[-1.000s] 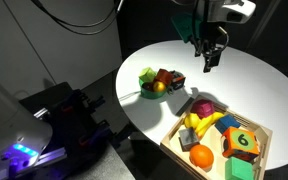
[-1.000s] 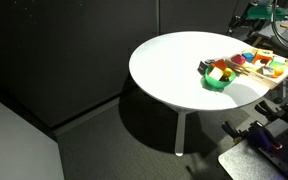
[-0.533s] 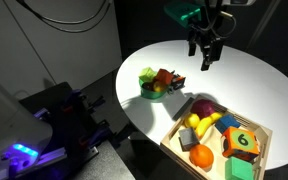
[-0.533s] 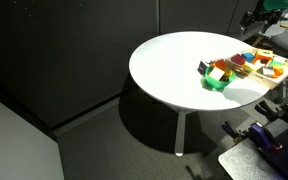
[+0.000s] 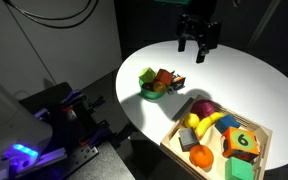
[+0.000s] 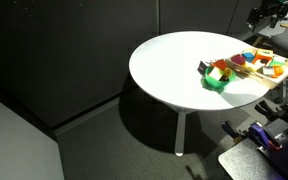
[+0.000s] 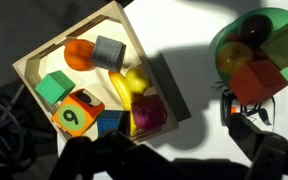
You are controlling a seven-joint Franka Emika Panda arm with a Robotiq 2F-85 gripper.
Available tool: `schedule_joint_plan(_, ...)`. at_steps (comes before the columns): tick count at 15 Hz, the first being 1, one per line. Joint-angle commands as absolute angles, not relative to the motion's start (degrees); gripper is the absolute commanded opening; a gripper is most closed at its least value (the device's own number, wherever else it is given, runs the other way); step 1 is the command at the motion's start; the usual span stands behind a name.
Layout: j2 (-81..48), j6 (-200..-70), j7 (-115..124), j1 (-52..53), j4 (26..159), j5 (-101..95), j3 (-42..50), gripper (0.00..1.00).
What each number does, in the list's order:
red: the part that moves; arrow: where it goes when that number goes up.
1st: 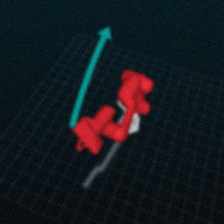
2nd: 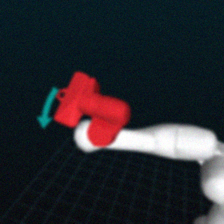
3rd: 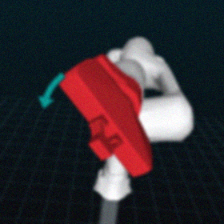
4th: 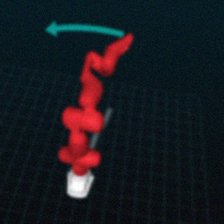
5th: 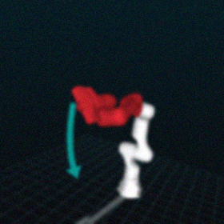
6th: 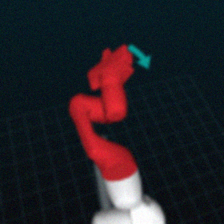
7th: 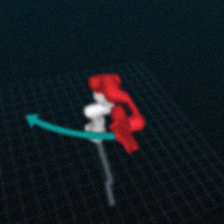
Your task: Remove one square toy from the box and put it on the table.
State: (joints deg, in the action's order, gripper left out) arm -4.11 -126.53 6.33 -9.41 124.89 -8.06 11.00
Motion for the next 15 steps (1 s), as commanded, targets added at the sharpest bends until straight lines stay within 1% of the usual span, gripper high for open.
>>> schedule_joint_plan(1,0.88,-126.97,2.7,-8.74,129.59,-10.06,9.85,1.0)
schedule_joint_plan(5,4.68,-128.48,0.03,-7.69,134.86,-9.84,8.31,1.0)
schedule_joint_plan(15,16.64,-127.03,-7.7,-5.18,144.93,-7.44,6.35,1.0)
